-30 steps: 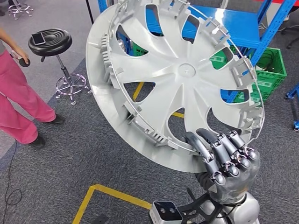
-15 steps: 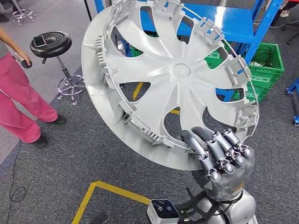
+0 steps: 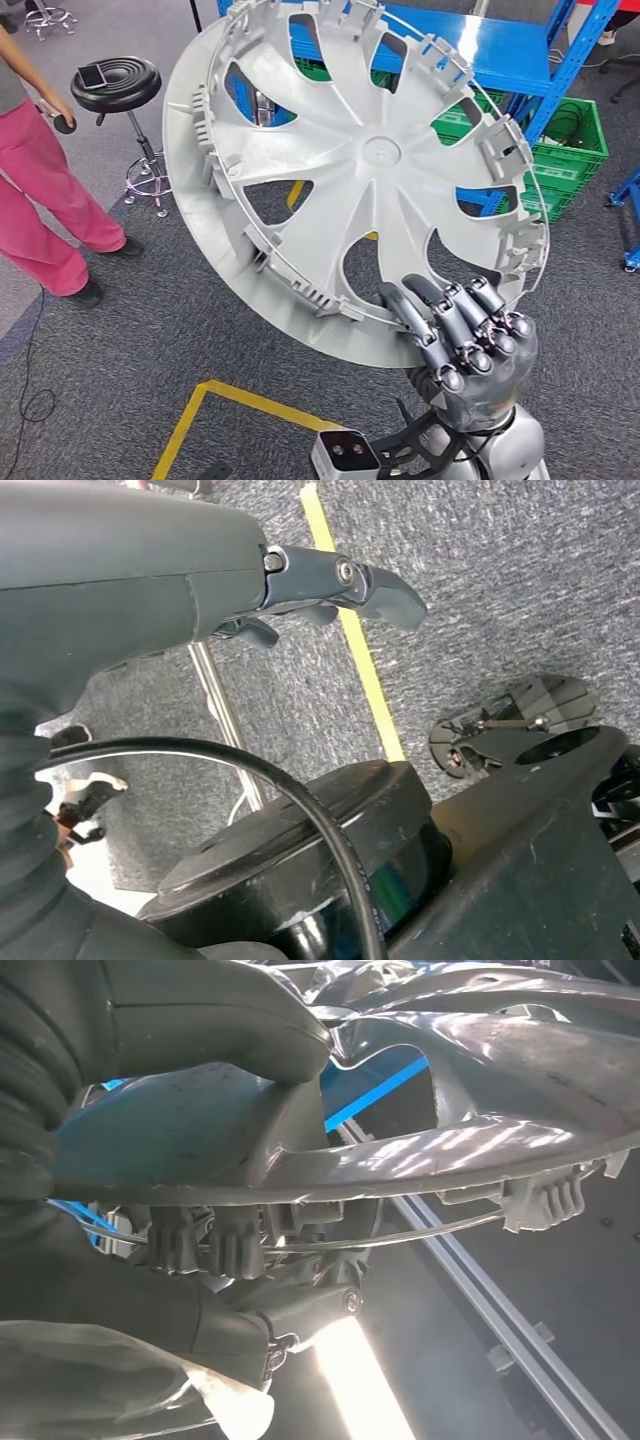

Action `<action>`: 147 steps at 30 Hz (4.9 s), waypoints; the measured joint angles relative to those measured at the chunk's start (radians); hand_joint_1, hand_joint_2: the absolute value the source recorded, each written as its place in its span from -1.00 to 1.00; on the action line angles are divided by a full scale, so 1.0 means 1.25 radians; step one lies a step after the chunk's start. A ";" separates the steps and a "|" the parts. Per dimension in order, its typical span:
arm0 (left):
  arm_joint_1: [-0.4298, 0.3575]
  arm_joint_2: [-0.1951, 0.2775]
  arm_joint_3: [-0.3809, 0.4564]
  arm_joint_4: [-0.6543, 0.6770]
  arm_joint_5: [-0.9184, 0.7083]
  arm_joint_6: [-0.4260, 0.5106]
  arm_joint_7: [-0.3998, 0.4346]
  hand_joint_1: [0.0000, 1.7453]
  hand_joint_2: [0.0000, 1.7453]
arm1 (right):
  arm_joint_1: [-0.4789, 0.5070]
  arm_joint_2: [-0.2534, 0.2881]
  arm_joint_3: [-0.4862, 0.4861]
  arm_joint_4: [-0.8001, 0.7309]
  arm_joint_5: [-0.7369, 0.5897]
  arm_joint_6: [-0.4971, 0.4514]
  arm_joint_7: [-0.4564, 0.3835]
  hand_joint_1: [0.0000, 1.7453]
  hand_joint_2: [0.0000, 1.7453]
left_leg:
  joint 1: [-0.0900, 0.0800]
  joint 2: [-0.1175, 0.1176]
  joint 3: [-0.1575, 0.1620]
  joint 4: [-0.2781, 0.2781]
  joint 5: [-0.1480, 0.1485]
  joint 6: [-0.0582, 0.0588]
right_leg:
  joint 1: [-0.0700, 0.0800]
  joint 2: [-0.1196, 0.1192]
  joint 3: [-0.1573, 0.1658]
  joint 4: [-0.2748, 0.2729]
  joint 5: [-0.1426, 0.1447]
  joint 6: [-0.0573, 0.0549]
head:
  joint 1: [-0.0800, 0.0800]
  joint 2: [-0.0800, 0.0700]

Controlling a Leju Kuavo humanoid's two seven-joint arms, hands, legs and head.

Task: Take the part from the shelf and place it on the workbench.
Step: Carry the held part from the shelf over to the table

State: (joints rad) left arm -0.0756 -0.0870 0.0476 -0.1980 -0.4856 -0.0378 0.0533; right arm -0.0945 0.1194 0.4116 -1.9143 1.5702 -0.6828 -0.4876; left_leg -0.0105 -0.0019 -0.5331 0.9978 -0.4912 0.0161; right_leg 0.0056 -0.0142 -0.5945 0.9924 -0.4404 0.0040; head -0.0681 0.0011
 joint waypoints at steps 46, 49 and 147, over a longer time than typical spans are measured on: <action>-0.014 0.005 -0.016 -0.001 -0.011 -0.013 0.002 -1.00 1.00 | -0.006 0.023 -0.004 0.018 0.000 0.000 -0.042 1.00 1.00 | 0.002 0.000 -0.003 0.000 0.003 -0.002 | 0.001 0.000 -0.004 0.001 0.002 0.003 | 0.000 0.000; -0.018 0.004 -0.019 -0.001 -0.013 -0.012 0.003 -1.00 1.00 | -0.006 0.023 -0.004 0.018 0.000 0.000 -0.044 1.00 1.00 | 0.001 0.000 -0.003 0.000 0.003 -0.002 | 0.001 0.000 -0.004 0.001 0.003 0.004 | 0.000 0.000; -0.028 0.001 -0.035 -0.008 -0.009 -0.011 0.007 -1.00 1.00 | -0.042 0.014 0.020 0.069 -0.001 -0.001 0.045 1.00 1.00 | 0.028 -0.024 -0.021 0.021 -0.002 -0.006 | -0.012 0.073 -0.037 0.053 -0.035 0.027 | 0.014 0.000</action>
State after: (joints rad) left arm -0.1102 -0.0857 0.0038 -0.2085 -0.4963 -0.0512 0.0625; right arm -0.1465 0.1369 0.4372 -1.8284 1.5692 -0.6841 -0.4316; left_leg 0.0241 -0.0322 -0.5598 1.0239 -0.4932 0.0081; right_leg -0.0093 0.0769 -0.6410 1.0589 -0.4838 0.0377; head -0.0507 0.0011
